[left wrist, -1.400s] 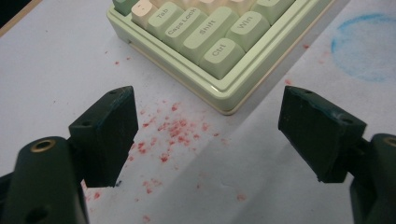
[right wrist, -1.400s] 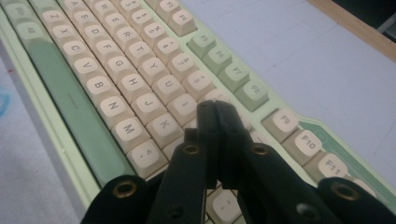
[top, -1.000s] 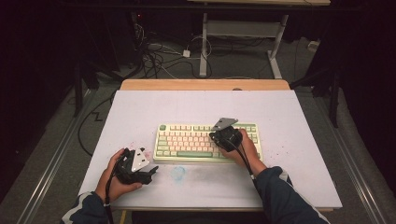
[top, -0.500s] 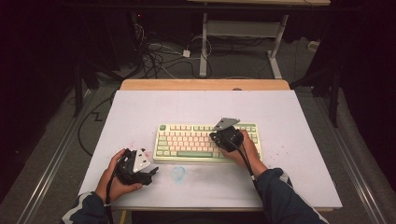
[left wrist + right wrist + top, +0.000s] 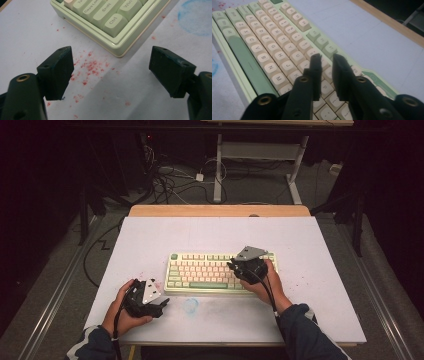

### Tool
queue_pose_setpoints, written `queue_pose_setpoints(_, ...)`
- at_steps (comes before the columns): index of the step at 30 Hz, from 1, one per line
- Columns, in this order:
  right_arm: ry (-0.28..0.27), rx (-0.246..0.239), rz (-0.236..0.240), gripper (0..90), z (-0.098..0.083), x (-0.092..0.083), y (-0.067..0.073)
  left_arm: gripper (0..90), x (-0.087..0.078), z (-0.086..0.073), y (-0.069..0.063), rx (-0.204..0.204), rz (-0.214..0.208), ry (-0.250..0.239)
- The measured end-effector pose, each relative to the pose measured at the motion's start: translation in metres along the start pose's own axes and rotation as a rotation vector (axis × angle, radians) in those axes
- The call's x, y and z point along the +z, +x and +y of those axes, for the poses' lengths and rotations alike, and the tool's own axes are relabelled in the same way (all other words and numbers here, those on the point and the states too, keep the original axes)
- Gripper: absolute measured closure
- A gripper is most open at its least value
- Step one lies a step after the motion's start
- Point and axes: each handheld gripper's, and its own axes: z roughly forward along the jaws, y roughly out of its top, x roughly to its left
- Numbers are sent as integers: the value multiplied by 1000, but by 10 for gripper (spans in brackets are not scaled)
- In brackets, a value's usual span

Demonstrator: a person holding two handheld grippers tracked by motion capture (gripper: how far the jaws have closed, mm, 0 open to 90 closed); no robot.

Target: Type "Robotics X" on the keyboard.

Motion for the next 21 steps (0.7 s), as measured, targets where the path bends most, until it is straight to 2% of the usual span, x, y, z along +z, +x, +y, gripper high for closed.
queue_pose_setpoints(2, -25, -1, 6, 671, 0, -7, -2, 186, 0, 0, 0, -2, 1, 2)
queue_pose_setpoints(4, -49, 4, -6, 587, 0, -13, -2, 186, 0, 0, 0, -1, 2, 2)
queue_pose_setpoints(8, -90, -14, -36, 474, 0, -26, -4, 186, 0, 0, 0, 3, 2, 4)
queue_pose_setpoints(12, -116, -26, -71, 404, -2, -38, -4, 186, 0, 0, 0, 3, 4, 2)
queue_pose_setpoints(15, -136, -15, -75, 369, -5, -46, -5, 186, 0, 0, 0, 3, 6, 2)
queue_pose_setpoints(18, -148, -28, -110, 328, -7, -52, -3, 186, 0, 0, 0, 4, 8, 2)
queue_pose_setpoints(21, -157, -21, -129, 294, -10, -57, -3, 186, 0, 1, 0, 5, 12, 1)
